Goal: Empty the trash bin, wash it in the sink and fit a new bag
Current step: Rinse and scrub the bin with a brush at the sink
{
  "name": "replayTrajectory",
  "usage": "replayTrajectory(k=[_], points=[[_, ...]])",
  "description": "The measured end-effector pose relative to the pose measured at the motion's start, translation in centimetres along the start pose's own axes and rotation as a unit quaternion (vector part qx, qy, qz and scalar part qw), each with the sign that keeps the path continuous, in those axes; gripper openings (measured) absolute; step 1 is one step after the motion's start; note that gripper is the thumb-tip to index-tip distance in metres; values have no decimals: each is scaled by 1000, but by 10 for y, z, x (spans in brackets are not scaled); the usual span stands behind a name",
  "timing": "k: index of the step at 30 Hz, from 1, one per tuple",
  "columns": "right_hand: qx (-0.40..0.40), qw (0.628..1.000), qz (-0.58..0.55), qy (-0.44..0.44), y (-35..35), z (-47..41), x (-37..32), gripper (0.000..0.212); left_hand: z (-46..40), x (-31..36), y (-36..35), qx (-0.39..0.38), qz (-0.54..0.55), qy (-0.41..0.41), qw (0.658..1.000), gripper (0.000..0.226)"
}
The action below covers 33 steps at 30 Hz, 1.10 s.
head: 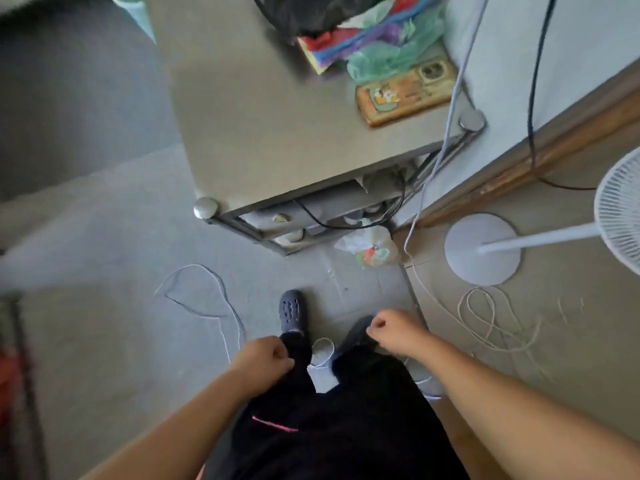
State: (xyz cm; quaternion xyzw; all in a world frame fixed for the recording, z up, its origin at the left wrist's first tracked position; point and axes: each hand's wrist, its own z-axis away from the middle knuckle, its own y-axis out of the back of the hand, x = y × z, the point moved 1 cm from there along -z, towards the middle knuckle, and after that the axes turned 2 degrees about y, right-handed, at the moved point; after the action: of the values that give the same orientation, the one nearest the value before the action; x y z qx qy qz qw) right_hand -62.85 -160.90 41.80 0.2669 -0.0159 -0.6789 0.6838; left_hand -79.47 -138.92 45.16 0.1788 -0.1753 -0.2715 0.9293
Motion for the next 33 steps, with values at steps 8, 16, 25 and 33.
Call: replayTrajectory(k=[8,16,25,33], points=[[-65,977,202,27,0,67,-68,27,86,-88,37,64,123,44,989,16],[-69,957,283,14,-32,59,-184,21,110,-225,67,42,181,98,978,16],[-73,955,266,109,-83,22,-383,22,132,-381,120,69,326,208,920,23],[-57,953,265,135,-60,-47,-489,24,92,-427,203,123,435,251,856,17]])
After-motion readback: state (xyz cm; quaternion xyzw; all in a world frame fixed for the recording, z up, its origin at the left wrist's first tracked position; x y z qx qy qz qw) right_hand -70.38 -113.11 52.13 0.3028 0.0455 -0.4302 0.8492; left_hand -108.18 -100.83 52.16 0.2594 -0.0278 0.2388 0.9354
